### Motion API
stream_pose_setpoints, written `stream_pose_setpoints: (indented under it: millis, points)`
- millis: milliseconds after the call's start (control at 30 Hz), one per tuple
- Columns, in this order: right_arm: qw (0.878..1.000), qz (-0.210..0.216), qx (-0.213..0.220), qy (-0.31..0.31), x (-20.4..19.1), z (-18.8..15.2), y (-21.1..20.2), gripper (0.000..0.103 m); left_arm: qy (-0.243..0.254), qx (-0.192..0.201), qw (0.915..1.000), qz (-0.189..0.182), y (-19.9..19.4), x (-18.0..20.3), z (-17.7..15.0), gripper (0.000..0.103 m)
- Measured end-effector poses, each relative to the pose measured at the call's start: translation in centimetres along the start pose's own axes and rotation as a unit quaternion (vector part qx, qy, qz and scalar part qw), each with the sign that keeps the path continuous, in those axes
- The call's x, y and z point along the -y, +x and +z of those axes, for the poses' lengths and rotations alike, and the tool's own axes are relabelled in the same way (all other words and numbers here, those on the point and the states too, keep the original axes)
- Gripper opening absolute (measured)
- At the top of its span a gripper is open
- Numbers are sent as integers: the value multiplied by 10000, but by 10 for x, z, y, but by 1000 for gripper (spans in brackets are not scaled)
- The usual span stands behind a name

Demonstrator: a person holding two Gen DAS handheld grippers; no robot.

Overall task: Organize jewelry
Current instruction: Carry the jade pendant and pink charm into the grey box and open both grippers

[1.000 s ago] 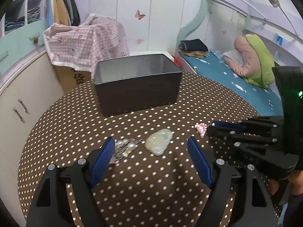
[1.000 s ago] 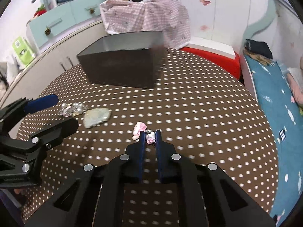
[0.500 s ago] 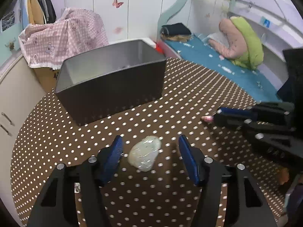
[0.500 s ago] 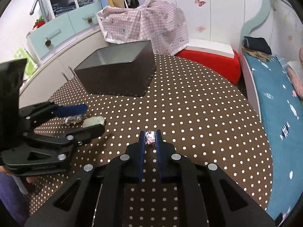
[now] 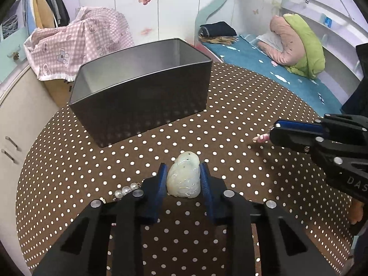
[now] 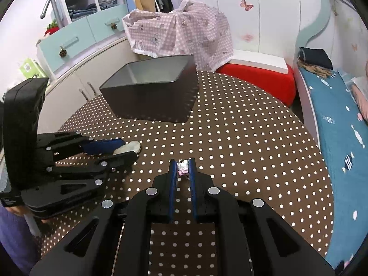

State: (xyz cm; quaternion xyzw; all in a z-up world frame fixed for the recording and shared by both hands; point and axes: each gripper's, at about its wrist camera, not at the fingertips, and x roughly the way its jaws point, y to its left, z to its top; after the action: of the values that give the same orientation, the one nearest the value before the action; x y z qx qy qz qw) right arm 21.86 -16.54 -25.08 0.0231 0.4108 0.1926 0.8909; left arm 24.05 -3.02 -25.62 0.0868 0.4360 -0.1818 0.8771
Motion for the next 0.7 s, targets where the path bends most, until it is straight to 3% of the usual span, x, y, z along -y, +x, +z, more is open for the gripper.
stream_pose_setpoints:
  millis: [433, 700]
  points:
    - [9992, -12, 329, -208, -17, 25, -26, 11, -21, 667, 9975, -226, -53, -1, 20, 27]
    - [9967, 24, 728, -357, -33, 68, -46, 11, -56, 1054, 9939, -324, -81, -15, 52, 27]
